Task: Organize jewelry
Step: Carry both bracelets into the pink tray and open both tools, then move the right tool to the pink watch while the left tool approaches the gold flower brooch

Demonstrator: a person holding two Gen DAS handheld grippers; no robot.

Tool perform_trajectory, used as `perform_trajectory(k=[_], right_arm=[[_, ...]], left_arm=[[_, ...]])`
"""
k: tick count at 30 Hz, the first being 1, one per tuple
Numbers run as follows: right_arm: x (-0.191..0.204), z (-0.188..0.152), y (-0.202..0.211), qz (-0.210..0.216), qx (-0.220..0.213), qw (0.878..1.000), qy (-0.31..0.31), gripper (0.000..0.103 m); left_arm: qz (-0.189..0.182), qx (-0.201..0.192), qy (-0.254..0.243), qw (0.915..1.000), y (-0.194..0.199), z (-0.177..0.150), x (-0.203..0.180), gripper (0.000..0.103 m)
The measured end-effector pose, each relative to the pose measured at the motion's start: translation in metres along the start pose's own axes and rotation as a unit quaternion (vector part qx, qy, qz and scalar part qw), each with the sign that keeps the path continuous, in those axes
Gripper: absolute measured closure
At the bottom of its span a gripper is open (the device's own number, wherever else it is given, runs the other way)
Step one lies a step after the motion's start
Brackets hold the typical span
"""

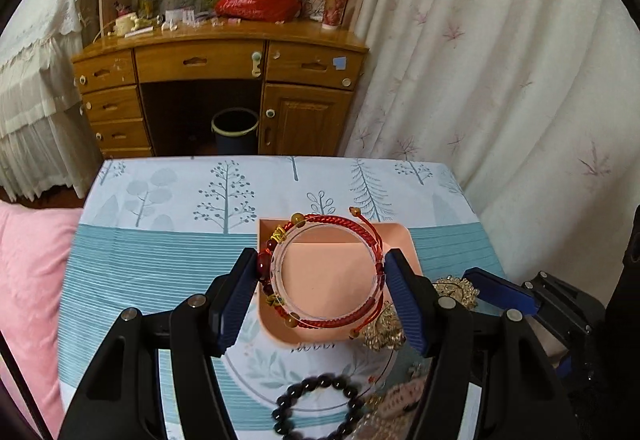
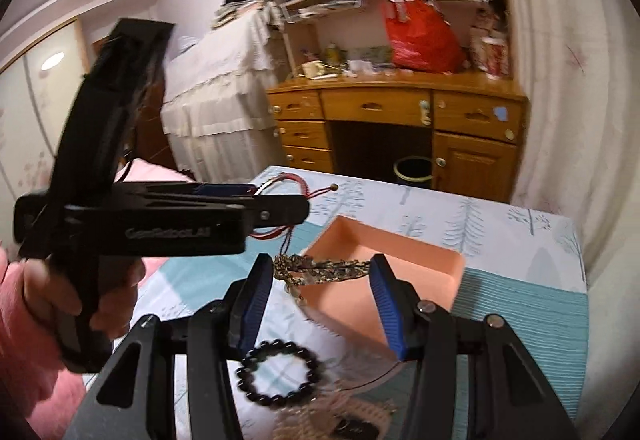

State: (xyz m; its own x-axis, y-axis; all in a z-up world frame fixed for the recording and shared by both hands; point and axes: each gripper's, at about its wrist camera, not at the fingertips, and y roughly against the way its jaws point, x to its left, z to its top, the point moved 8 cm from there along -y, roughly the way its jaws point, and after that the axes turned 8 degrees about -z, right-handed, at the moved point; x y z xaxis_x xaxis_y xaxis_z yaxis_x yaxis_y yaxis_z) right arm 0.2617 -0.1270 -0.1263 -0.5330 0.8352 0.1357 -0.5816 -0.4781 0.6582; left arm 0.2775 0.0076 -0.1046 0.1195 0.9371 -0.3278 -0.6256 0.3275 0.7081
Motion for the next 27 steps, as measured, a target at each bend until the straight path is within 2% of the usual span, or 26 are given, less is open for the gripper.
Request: perform_trajectory(k=[4,6,7,8,15,21,24,27], right_arm=[[-0.019,-0.002,-0.019,-0.018,0.023,0.999,-0.028,0.051],[-0.025,-0.007,-0.027,-0.009,0.045,0.998,-0.039,0.050],[-0.028,-0.011,-0.032,0.000,0.061,0.997,-0.044,0.050],[-0.030,-0.015,-0.032,-0.003,0.065,0.997,-0.045,0.049],[-0.042,-0.021,-0.026,-0.016,0.069,0.996,-0.060,0.031],[-0.060,-0.039,-0.019,-0.012,0.092,0.990,-0.109,0.022],[-0.068,-0.058,-0.017,-0.001,0.116,0.981,-0.156,0.021],[-0.073,-0.083,-0.015,0.016,0.148,0.964,-0.220,0.019]], left_arm=[[-0.002,0.005,0.022,0.9997,-0.019,-0.002,0.002,0.039],[0.012,0.009,0.028,0.9995,-0.025,-0.003,0.005,0.025],[0.019,0.008,0.028,0.9994,-0.025,-0.004,0.007,0.014],[0.026,0.006,0.026,0.9993,-0.025,-0.004,0.008,0.011],[0.049,0.017,0.022,0.9984,-0.019,-0.017,0.016,0.011],[0.034,0.037,0.055,0.9972,-0.014,-0.054,0.023,0.011],[0.034,0.056,0.071,0.9953,-0.011,-0.082,0.023,0.011],[0.022,0.075,0.093,0.9926,-0.008,-0.111,0.020,0.011]])
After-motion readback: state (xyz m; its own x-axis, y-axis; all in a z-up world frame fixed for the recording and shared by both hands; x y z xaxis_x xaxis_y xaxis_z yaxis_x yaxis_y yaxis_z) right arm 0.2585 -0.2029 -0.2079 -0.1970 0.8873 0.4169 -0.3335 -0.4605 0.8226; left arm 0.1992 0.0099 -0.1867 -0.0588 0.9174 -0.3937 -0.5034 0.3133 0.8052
